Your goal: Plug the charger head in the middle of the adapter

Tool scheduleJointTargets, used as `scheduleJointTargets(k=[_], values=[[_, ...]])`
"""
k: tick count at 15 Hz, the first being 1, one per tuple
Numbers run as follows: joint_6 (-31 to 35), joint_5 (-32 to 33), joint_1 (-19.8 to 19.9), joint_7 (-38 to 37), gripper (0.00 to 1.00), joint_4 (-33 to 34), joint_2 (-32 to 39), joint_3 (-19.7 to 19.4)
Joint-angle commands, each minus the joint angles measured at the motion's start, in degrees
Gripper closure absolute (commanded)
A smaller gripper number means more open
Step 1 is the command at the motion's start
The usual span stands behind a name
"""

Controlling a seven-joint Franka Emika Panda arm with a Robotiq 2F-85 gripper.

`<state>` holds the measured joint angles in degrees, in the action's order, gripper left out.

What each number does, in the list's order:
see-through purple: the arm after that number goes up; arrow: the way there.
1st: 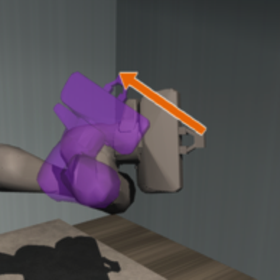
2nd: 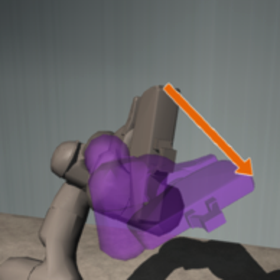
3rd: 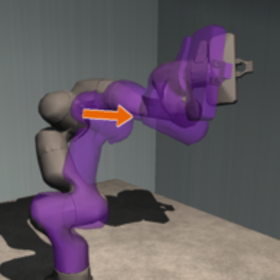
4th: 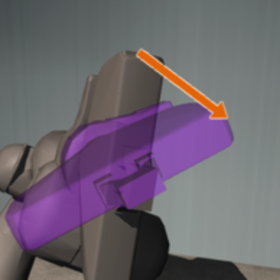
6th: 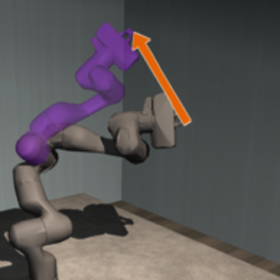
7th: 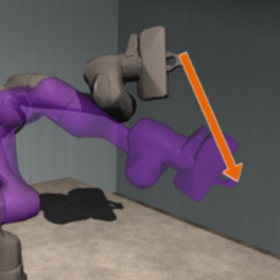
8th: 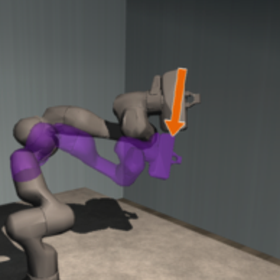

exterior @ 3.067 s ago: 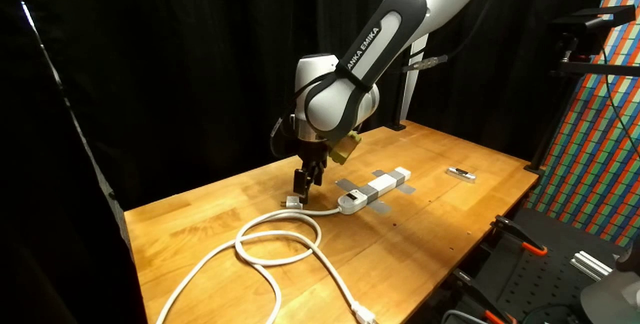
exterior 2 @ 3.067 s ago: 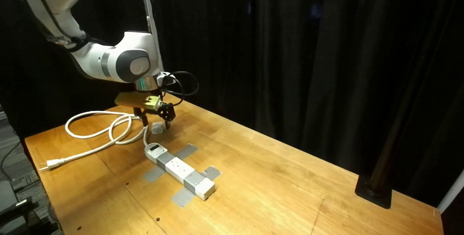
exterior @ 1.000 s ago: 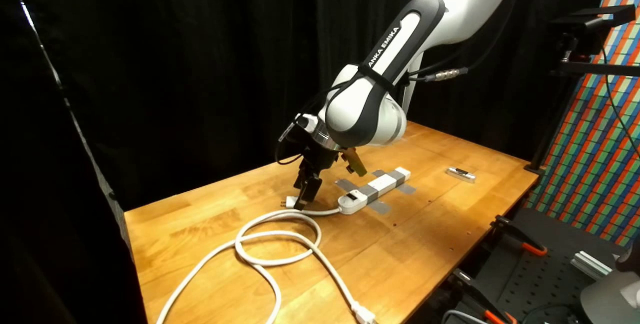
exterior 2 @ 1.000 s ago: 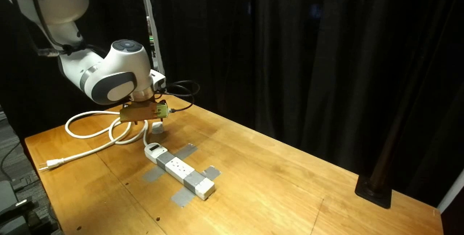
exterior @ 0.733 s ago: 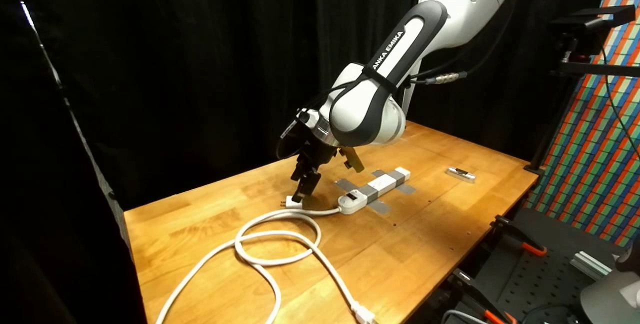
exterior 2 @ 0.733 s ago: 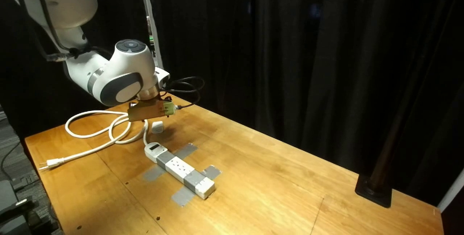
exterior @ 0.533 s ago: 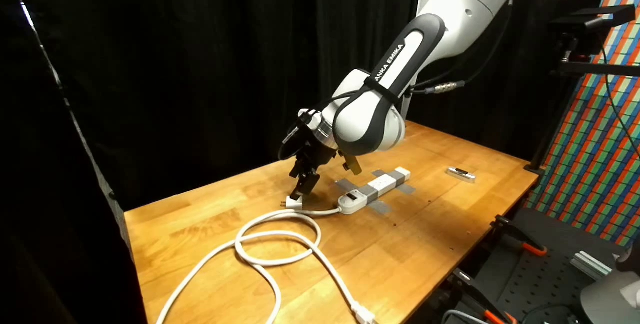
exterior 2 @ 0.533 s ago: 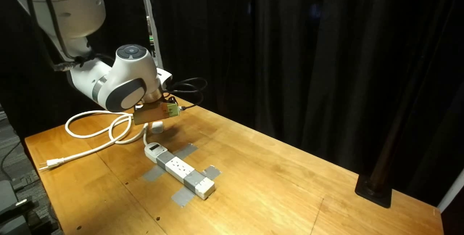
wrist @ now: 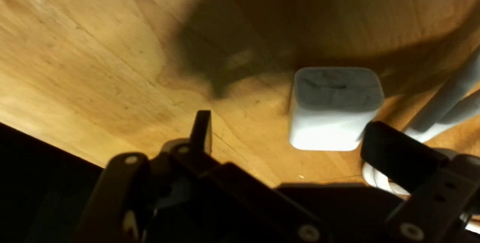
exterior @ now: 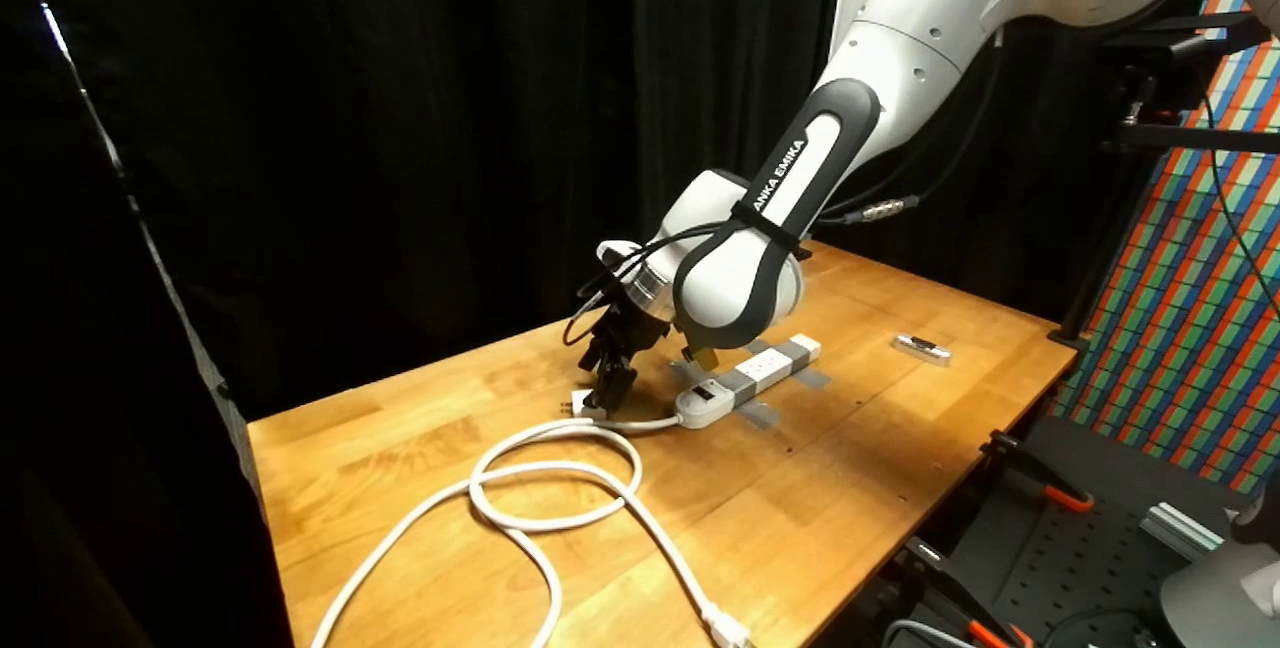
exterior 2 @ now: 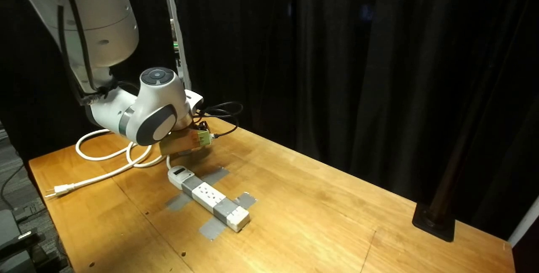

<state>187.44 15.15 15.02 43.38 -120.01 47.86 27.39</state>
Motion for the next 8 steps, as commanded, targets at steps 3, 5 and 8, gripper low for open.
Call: scheduleJointTargets(k=[3, 5, 8], values=[[-0.3, 2.3, -5.6, -7.3, 0.00, 2.1, -0.2, -4.2], [-0.6, 2.5, -7.5, -8.9, 0.00, 3.3, 0.1, -5.6], [-1.2, 2.7, -10.6, -11.0, 0.00, 5.4, 0.4, -7.8]])
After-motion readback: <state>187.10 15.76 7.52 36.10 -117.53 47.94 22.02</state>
